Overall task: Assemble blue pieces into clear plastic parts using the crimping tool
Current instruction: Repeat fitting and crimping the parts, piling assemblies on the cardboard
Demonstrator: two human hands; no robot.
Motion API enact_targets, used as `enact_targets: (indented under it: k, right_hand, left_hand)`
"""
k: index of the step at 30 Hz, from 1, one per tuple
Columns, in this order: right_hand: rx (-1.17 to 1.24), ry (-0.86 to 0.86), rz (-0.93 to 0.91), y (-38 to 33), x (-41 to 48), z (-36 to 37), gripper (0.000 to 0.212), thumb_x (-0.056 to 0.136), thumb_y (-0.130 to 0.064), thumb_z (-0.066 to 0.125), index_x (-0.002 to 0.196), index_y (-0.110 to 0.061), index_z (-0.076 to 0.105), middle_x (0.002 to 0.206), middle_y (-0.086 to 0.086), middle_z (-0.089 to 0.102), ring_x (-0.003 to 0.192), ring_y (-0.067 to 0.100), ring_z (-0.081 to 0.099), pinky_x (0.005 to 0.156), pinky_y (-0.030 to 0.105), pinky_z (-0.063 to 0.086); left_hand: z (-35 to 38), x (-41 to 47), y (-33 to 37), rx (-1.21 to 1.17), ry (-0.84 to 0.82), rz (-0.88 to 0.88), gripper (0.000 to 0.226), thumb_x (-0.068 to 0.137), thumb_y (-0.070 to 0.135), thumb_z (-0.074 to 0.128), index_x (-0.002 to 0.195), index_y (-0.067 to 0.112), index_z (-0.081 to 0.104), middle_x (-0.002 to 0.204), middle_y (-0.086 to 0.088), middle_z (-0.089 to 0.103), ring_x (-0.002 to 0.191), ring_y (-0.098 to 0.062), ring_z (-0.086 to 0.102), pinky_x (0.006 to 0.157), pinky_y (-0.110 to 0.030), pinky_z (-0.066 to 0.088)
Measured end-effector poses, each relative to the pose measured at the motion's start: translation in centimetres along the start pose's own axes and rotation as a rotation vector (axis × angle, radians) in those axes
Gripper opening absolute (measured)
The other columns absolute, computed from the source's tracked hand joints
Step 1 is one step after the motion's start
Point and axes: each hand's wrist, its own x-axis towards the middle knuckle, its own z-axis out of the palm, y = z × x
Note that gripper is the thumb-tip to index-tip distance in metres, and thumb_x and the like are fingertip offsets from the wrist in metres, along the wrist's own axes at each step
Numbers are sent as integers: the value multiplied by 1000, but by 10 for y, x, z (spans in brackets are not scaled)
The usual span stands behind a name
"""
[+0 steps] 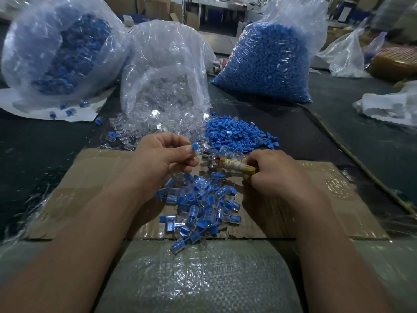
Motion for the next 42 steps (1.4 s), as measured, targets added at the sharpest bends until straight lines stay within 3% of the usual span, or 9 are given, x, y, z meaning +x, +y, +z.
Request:
enact_targets:
  k: [4, 10, 14, 17, 29, 36, 42]
  right_hand:
    - [47, 9, 7, 6, 0, -4, 18, 80, -18, 57, 91, -31, 53, 87, -7, 54, 80, 15, 50, 67, 34, 45]
    - [215, 203, -110, 1, 2, 1, 17, 84, -23, 59, 91, -27, 44, 84, -8, 47, 72, 10, 43, 57, 30, 30]
    - [244, 240, -169, -7, 3, 8, 29, 84, -23, 60, 110, -24, 48, 98, -6, 40, 91, 11, 38, 74, 29, 32]
    - [223, 227, -167, -8, 4, 10, 35, 83, -21, 60, 115, -23, 47, 102, -6, 38, 96, 12, 37, 77, 32, 35]
    - [247, 187, -231, -12, 3, 10, 28, 84, -25, 60, 109, -24, 48, 96, -7, 39, 89, 10, 37, 73, 28, 29]
    - [268, 154, -241, -13, 2, 11, 18, 86, -23, 57, 93, -29, 42, 82, -14, 36, 82, 10, 38, 67, 28, 27]
    - [258, 158, -224, -17, -1, 10, 17, 85, -20, 57, 86, -29, 42, 80, -10, 44, 75, 12, 42, 58, 28, 28]
  left_hand:
    - [0, 1, -1, 3, 6, 12, 6, 77, -5, 57, 76, 1, 56, 53, -3, 64, 53, -13, 65, 45, -17, 50]
    - [1, 2, -3, 54, 40, 94, 12, 82, -5, 55, 76, 6, 57, 57, -1, 66, 58, -13, 67, 48, -17, 51]
    - [3, -1, -5, 147, 56, 215, 18, 85, -5, 53, 75, 10, 57, 61, 3, 67, 61, -11, 67, 52, -18, 51]
    - [3, -2, -4, 184, 76, 278, 19, 86, -4, 53, 77, 12, 57, 63, 5, 67, 63, -10, 66, 53, -17, 51]
    - [4, -3, -2, 204, 110, 349, 18, 85, -5, 55, 78, 12, 57, 63, 7, 67, 60, -4, 65, 53, -15, 50]
    - [7, -4, -1, 216, 123, 362, 19, 84, -6, 55, 77, 12, 57, 62, 4, 66, 60, -4, 64, 52, -15, 50]
    - [11, -8, -1, 254, 138, 393, 21, 84, -7, 55, 77, 12, 56, 68, -2, 62, 58, -4, 64, 53, -14, 50]
